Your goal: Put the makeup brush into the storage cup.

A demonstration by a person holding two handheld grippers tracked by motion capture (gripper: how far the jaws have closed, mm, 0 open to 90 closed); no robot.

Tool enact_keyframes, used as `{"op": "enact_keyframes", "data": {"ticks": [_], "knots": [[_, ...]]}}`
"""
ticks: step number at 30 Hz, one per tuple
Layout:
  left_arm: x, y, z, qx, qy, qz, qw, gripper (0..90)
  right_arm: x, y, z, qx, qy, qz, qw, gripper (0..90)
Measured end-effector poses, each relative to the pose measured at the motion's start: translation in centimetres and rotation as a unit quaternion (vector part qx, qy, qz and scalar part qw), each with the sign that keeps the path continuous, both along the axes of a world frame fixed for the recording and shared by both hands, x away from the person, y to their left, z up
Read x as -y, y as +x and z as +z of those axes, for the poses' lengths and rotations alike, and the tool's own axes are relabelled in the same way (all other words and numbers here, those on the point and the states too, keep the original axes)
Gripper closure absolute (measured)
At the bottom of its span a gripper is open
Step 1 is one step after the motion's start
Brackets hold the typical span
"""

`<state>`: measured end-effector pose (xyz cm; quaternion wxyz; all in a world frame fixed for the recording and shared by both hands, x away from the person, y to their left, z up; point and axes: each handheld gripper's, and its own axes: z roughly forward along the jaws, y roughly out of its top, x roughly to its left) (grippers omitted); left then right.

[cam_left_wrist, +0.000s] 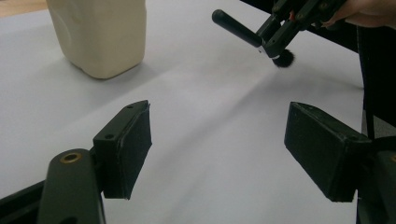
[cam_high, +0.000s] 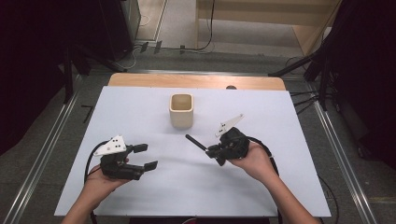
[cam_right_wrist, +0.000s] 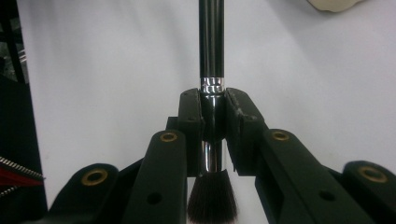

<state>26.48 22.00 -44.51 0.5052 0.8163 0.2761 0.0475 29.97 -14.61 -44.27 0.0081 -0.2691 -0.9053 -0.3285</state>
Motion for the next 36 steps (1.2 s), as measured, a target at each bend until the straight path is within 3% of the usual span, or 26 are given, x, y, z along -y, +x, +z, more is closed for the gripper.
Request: {"op": "enact_keyframes", "data": {"ticks": [7, 10, 21, 25, 31, 36], "knots": [[0.9, 0.2, 0.3, -0.001, 0.009, -0.015, 0.9999, 23.5, 0.3, 0.0, -0.1, -0.004, 0.019, 0.008, 0.9998, 79.3], [1.4, 0.5, 0.4, -0.002, 0.011, -0.024, 0.9997, 23.5, 0.5, 0.0, 0.1, 0.006, 0.024, 0.017, 0.9995, 79.1], [3.7, 1.1, 1.4, -0.005, 0.025, -0.053, 0.9982, 23.4, 2.0, -0.6, 1.6, 0.004, 0.029, 0.012, 0.9995, 79.1], [4.5, 1.5, 1.8, -0.007, 0.025, -0.064, 0.9976, 23.6, 2.2, -0.9, 1.7, -0.006, 0.017, 0.018, 0.9997, 79.1], [5.9, 2.2, 1.8, -0.028, 0.035, -0.081, 0.9957, 23.7, 2.5, -1.3, 2.0, -0.009, -0.003, 0.02, 0.9998, 79.1], [7.2, 2.7, 2.1, -0.027, 0.039, -0.09, 0.9948, 23.7, 2.7, -1.3, 1.9, -0.012, -0.015, 0.017, 0.9997, 79.1]]}}
